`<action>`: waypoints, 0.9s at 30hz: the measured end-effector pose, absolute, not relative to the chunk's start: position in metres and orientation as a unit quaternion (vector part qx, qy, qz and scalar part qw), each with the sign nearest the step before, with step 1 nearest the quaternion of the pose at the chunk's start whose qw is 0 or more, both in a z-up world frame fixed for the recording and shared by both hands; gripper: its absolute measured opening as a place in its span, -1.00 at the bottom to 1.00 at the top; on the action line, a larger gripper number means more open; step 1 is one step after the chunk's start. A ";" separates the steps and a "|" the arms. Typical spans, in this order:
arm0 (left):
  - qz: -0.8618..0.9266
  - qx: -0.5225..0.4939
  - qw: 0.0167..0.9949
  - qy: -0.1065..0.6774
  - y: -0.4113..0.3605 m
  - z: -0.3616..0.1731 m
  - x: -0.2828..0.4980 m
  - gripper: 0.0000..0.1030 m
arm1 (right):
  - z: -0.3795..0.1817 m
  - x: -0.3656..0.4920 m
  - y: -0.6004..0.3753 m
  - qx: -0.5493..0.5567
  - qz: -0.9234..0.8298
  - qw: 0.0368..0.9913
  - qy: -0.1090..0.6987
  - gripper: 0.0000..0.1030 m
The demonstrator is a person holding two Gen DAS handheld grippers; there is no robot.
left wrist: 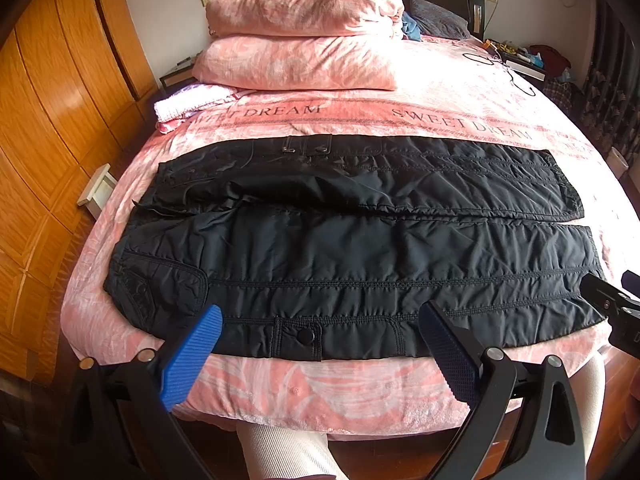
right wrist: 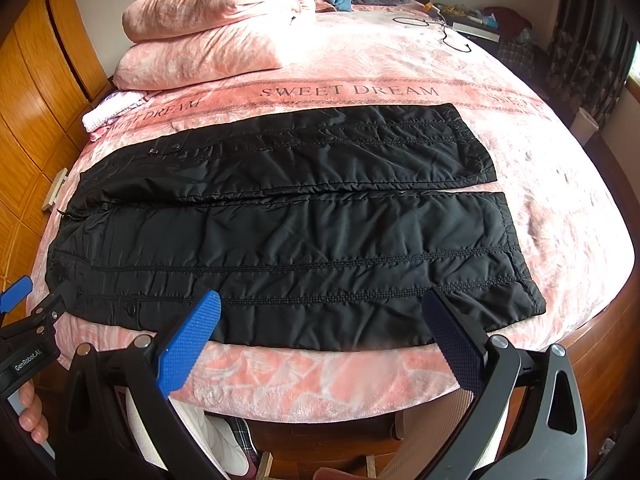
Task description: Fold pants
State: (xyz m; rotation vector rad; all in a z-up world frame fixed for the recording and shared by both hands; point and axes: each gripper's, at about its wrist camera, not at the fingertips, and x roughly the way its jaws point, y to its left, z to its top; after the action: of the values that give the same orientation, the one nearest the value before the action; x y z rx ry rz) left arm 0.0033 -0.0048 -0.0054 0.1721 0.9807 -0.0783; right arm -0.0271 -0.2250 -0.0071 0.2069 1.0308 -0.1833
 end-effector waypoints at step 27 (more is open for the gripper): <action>-0.036 0.082 0.877 0.471 -0.006 -0.006 0.004 0.93 | -0.009 -0.023 -0.227 0.099 -0.087 0.863 0.487 0.96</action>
State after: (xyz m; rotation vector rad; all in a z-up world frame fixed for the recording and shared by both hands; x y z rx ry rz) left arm 0.0043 -0.0056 -0.0064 0.1713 0.9828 -0.0755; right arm -0.0233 -0.2269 -0.0092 0.2075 1.0217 -0.1828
